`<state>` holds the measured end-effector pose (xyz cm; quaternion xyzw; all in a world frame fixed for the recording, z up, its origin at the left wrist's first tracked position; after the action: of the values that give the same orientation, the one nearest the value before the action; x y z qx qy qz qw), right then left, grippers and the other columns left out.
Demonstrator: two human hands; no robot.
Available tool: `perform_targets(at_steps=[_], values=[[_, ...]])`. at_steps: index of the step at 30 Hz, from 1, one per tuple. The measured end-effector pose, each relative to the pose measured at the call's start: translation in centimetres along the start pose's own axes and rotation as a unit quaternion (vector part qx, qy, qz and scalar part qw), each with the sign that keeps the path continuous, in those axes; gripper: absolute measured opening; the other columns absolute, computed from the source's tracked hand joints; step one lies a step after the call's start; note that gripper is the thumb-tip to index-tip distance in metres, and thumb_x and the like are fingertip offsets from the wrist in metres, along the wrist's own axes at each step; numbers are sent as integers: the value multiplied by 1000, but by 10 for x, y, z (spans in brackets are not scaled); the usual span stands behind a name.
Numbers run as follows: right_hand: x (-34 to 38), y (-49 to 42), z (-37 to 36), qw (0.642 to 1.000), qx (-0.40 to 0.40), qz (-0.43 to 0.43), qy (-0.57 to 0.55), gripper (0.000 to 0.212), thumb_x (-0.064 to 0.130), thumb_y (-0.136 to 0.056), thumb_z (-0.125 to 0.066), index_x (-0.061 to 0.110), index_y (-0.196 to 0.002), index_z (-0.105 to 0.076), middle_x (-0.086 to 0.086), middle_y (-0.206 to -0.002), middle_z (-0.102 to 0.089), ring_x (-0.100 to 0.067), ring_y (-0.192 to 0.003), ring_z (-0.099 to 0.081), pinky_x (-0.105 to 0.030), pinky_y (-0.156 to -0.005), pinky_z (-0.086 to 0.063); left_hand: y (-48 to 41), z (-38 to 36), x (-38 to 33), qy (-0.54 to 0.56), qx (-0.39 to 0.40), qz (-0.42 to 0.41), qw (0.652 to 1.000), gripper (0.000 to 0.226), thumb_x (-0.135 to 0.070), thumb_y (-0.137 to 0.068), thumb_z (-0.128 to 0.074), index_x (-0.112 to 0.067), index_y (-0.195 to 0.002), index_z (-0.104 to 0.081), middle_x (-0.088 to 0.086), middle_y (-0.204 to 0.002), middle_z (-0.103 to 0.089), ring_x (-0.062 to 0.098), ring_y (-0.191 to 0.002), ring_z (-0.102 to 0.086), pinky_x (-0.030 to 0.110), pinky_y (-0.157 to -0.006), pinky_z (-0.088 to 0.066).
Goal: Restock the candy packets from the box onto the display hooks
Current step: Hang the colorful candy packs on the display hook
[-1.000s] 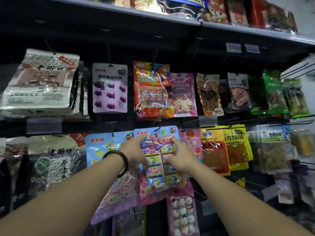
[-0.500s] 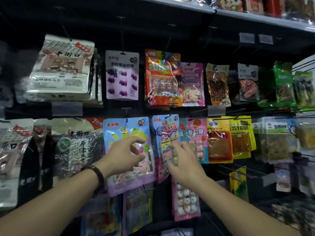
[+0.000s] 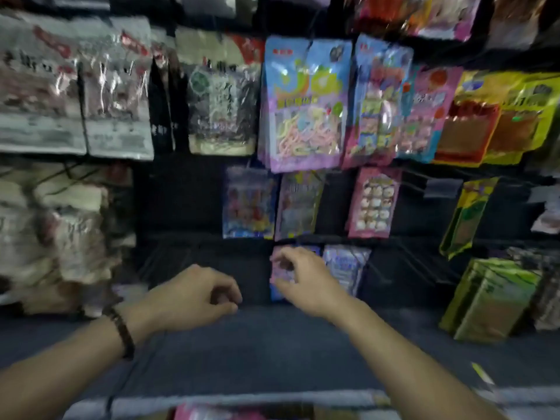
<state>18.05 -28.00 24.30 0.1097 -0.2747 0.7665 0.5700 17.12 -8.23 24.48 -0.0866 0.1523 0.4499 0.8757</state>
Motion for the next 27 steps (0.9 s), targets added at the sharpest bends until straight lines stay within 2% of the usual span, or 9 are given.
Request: perform_targets(at_steps=[5, 7, 10, 13, 16, 18, 21, 24, 27], values=[[-14, 40, -128, 992, 122, -23, -23, 40, 39, -95, -74, 27, -131, -61, 2, -129, -61, -12, -120, -59, -34, -105, -51, 54, -106, 72, 8, 89, 69, 994, 8, -44, -99, -65, -48, -93, -65, -27, -92, -68, -13, -82, -61, 8, -70, -43], [-24, 59, -179, 985, 164, -39, -27, 41, 35, -94, -76, 22, -131, -63, -2, -129, -61, -16, -122, -58, -31, -108, -47, 67, -140, 93, 11, 119, 94, 988, 11, -45, -101, -62, -46, -90, -63, -25, -90, -64, -7, -81, -59, 11, -70, -42], [-45, 90, -252, 971, 225, -79, -23, 45, 36, -91, -78, 23, -131, -62, -2, -128, -57, -22, -123, -59, -34, -105, -48, 79, -180, 122, 11, 139, 131, 982, 9, -43, -102, -63, -38, -104, -70, -18, -98, -69, 5, -91, -64, 28, -84, -53], [-67, 117, -307, 959, 256, -121, 19, 53, 38, -87, -77, 25, -135, -58, -5, -132, -53, -29, -127, -57, -40, -105, -51, 80, -209, 140, -17, 162, 153, 975, 25, -48, -100, -62, -33, -119, -70, -6, -119, -71, 17, -111, -63, 36, -100, -51], [-80, 142, -356, 938, 310, -137, 65, 82, 39, -85, -79, 21, -156, -41, -14, -154, -39, -38, -144, -43, -45, -116, -45, 78, -221, 138, -7, 179, 146, 973, 32, -52, -99, -61, -33, -124, -67, -5, -124, -69, 18, -113, -61, 37, -105, -48], [-86, 159, -386, 922, 350, -129, 104, 93, 40, -89, -77, 18, -163, -26, -18, -164, -26, -44, -153, -27, -51, -121, -39, 77, -226, 136, -3, 200, 138, 970, 37, -48, -102, -60, -26, -131, -66, -1, -132, -66, 20, -115, -62, 31, -98, -46], [-91, 181, -422, 900, 390, -80, 177, 104, 37, -91, -77, 17, -167, -9, -19, -171, -9, -46, -157, -13, -57, -123, -33, 82, -235, 135, 7, 237, 140, 961, 43, -45, -103, -59, -20, -139, -62, 3, -140, -63, 21, -118, -61, 25, -88, -37], [-86, 191, -446, 888, 396, -33, 230, 114, 17, -91, -77, 17, -168, 7, -23, -173, 3, -44, -161, -1, -57, -127, -21, 84, -242, 135, 17, 259, 148, 954, 48, -48, -103, -59, -21, -143, -60, 2, -149, -57, 21, -131, -55, 26, -97, -37], [-72, 193, -463, 884, 399, -5, 242, 120, 19, -92, -77, 14, -166, 17, -27, -172, 14, -46, -160, 11, -56, -131, -11, 88, -247, 137, 14, 286, 163, 944, 51, -49, -104, -57, -21, -146, -56, 3, -151, -56, 22, -133, -54, 24, -94, -34]])
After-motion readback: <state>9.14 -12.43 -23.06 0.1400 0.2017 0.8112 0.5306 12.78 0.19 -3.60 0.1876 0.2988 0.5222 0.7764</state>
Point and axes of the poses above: each hand's wrist, its own y-axis away from the middle knuckle, its own z-axis out of the back of the hand, x = y × z, the point moved 8 cm from there along -y, towards the middle knuckle
